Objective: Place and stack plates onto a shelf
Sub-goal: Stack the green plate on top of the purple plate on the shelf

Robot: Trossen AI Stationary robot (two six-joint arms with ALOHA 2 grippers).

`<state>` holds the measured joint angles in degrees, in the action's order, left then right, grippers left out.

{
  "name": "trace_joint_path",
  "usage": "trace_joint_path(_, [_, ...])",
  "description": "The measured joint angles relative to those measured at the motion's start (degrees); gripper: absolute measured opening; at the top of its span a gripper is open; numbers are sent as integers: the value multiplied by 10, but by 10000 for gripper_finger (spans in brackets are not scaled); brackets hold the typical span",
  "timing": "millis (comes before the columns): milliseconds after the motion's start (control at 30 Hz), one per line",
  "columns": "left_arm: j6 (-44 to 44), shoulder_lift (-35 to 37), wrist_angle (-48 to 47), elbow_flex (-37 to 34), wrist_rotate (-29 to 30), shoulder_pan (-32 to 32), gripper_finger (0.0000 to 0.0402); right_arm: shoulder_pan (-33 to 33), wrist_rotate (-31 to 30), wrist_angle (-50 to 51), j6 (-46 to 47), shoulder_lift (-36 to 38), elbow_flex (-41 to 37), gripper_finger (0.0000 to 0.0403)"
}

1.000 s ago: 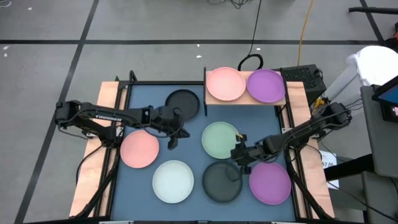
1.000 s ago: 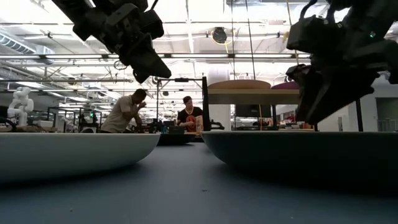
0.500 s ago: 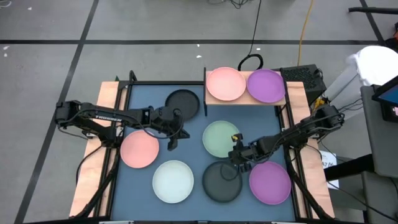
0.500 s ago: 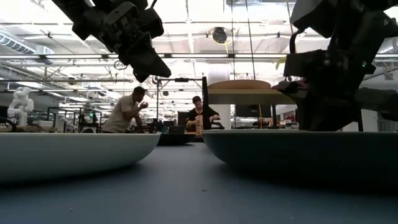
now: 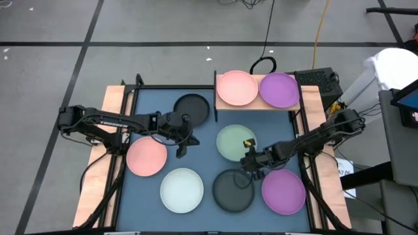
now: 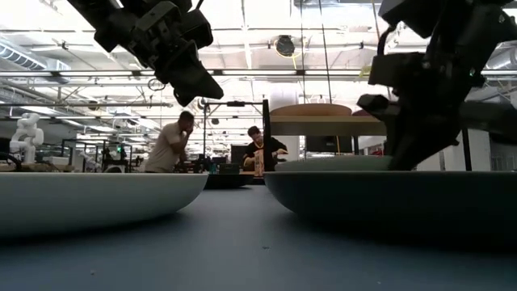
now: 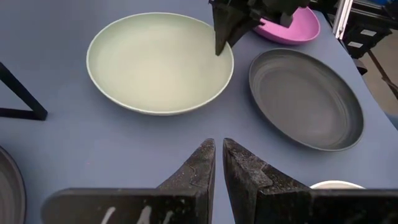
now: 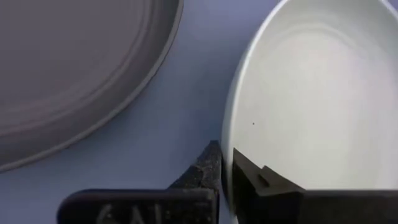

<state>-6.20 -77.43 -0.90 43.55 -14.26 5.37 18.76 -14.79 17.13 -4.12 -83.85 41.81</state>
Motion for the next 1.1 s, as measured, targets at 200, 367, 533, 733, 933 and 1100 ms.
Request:
trace_joint_path(200, [12, 0, 2, 0, 1, -12, 35, 11, 7, -3, 31, 42, 0, 1])
trace_joint_path(367, [30, 0, 16, 0, 1, -27, 35, 29, 9, -15, 47, 72, 0, 1])
trace_joint_path(533, [35, 0, 30, 0, 1, -34, 35, 39, -1, 13, 58, 75, 33, 1])
trace_joint_path(733, [43, 0, 31, 0, 8, -36, 35, 39, -2, 82, 75, 73, 109, 0])
trace_joint_path(933, [44, 0, 27, 0, 8, -43, 35, 39, -2, 214, 80, 73, 204, 0])
trace_joint_path(1100, [52, 0, 27, 0, 8, -51, 35, 39, -3, 297, 106, 73, 269, 0])
